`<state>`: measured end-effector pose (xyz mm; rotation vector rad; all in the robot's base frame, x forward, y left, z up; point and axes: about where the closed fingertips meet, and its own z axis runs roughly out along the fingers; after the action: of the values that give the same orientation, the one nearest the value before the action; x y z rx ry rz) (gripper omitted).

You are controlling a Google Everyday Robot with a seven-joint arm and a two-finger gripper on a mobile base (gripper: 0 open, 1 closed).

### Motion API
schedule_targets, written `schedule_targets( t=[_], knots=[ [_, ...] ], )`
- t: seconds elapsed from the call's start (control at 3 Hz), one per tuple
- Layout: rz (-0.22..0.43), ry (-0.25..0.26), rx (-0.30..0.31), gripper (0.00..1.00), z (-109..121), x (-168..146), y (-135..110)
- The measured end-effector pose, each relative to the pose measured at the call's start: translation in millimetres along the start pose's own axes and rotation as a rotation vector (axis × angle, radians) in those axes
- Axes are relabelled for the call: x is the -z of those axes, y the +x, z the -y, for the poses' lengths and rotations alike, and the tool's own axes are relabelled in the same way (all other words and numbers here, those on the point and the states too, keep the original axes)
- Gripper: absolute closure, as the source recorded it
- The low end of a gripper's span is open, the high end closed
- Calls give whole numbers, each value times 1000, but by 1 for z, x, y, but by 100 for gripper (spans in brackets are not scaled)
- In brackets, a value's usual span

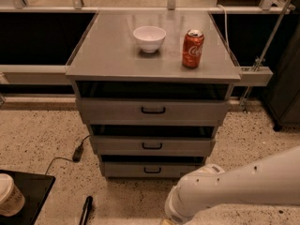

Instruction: Open bottom drawer

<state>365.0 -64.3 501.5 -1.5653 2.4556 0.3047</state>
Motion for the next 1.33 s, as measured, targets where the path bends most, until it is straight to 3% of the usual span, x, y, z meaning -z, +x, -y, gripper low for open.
schedule_targets(
  t=[0.33, 0.67, 1.0, 1.33],
  knots=[
    [25, -14, 0, 0, 6, -2, 1],
    [93, -108, -69, 0, 18, -15, 6],
    [228, -83, -86, 0, 66, -15, 11],
    [282, 12, -82, 0, 109, 5, 25]
  ],
)
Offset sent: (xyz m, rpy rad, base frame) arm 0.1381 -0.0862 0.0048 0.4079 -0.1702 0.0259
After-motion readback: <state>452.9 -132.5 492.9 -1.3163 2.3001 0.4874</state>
